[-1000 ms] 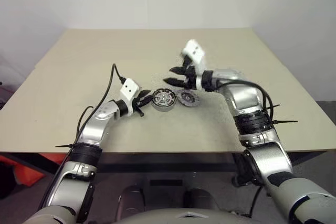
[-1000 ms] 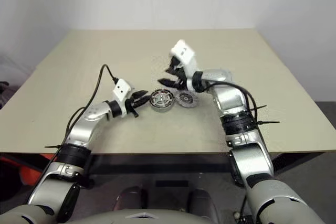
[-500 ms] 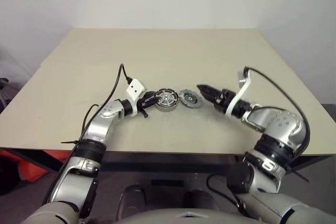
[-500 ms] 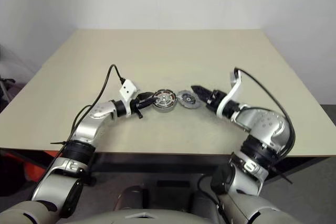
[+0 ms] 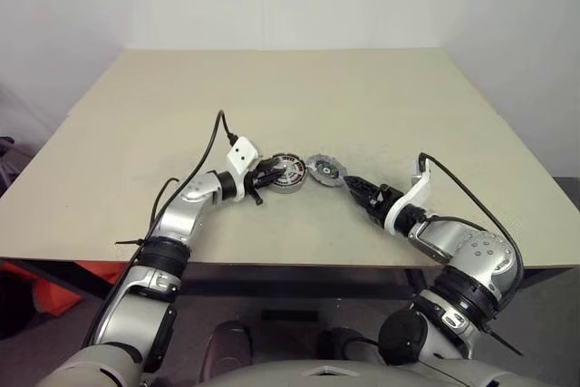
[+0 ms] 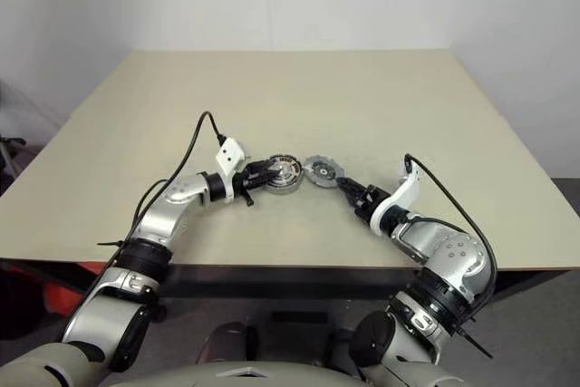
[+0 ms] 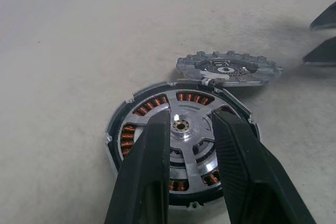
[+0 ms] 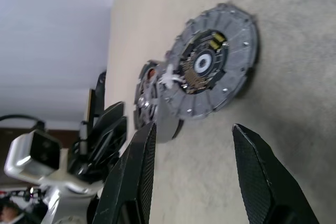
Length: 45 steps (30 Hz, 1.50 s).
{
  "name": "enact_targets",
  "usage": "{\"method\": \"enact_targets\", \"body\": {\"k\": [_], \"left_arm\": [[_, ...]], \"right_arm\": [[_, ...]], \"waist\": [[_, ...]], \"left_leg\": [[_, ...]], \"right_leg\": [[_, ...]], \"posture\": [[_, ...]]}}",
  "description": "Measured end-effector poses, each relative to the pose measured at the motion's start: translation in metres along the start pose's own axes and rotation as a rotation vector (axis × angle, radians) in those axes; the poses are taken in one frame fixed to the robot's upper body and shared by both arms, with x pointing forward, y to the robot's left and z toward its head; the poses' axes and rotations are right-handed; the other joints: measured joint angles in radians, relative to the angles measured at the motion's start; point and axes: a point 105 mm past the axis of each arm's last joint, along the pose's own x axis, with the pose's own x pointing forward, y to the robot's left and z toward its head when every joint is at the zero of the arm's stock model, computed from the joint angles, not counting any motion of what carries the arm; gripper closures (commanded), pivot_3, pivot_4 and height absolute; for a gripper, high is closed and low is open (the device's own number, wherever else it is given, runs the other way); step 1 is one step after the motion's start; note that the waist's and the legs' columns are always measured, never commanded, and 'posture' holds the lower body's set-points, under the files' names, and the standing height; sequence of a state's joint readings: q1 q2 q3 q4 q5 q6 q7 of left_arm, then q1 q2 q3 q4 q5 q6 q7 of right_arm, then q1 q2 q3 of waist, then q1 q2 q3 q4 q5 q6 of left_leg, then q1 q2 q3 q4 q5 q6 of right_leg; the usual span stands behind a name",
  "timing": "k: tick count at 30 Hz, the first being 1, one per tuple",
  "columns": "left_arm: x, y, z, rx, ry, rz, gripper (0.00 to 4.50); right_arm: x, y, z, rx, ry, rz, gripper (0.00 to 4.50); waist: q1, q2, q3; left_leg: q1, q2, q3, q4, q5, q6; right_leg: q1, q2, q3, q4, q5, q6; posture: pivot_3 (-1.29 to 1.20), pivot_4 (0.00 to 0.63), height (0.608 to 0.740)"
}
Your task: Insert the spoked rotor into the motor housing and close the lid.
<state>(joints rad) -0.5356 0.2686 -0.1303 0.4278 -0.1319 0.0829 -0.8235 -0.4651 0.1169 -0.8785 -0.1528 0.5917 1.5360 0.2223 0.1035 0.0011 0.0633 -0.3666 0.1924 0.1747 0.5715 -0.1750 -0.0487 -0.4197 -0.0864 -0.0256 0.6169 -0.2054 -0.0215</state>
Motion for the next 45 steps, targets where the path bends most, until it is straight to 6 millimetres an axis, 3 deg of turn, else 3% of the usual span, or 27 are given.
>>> {"method": "enact_targets", "body": {"k": [15,22,25,29,38,45], "left_arm": [[-0.014,0.012,0.003,0.048,0.026,0.028,3.17],[-0.019,0.012,0.002,0.05,0.032,0.044,3.17],[-0.021,0.011,0.0,0.046,0.038,0.052,3.17],[-0.022,0.011,0.0,0.048,0.04,0.06,3.17],[-0.025,0.011,-0.004,0.042,0.05,0.067,3.17],[-0.03,0.014,-0.006,0.043,0.065,0.084,3.17]], "right_arm": [[0.059,0.003,0.009,0.05,-0.052,0.052,1.93],[0.077,0.009,0.015,0.018,-0.045,0.068,1.93],[0.082,0.014,0.014,0.004,-0.034,0.09,1.43],[0.089,0.027,0.016,-0.021,-0.046,0.134,0.03],[0.096,0.053,0.012,-0.064,-0.054,0.226,0.03],[0.089,0.094,0.0,-0.231,-0.013,0.36,0.03]], "waist": [[-0.01,0.0,0.0],[-0.009,0.0,0.0],[-0.008,0.0,0.0],[-0.009,0.0,0.0],[-0.008,0.0,0.0],[-0.008,0.0,0.0]], "left_leg": [[0.003,0.001,0.0,0.0,0.002,-0.003],[0.002,0.001,0.0,0.0,0.002,-0.003],[0.0,0.001,0.0,0.0,0.001,-0.001],[0.0,0.001,0.0,0.0,0.001,0.001],[-0.001,0.001,0.0,0.0,0.001,0.001],[-0.002,0.003,0.0,0.0,0.0,0.002]], "right_leg": [[0.001,0.0,0.0,0.002,0.001,-0.002],[0.001,0.0,-0.001,0.002,0.005,-0.008],[0.0,0.0,-0.001,0.001,0.005,-0.009],[0.0,0.0,-0.001,0.001,0.005,-0.009],[0.0,0.0,-0.001,0.0,0.005,-0.009],[-0.001,0.002,-0.002,-0.001,0.005,-0.01]], "posture": [[0.0,0.0,0.74],[0.0,0.0,0.74],[0.0,0.0,0.74],[0.0,0.0,0.74],[0.0,0.0,0.74],[0.0,0.0,0.74]]}}
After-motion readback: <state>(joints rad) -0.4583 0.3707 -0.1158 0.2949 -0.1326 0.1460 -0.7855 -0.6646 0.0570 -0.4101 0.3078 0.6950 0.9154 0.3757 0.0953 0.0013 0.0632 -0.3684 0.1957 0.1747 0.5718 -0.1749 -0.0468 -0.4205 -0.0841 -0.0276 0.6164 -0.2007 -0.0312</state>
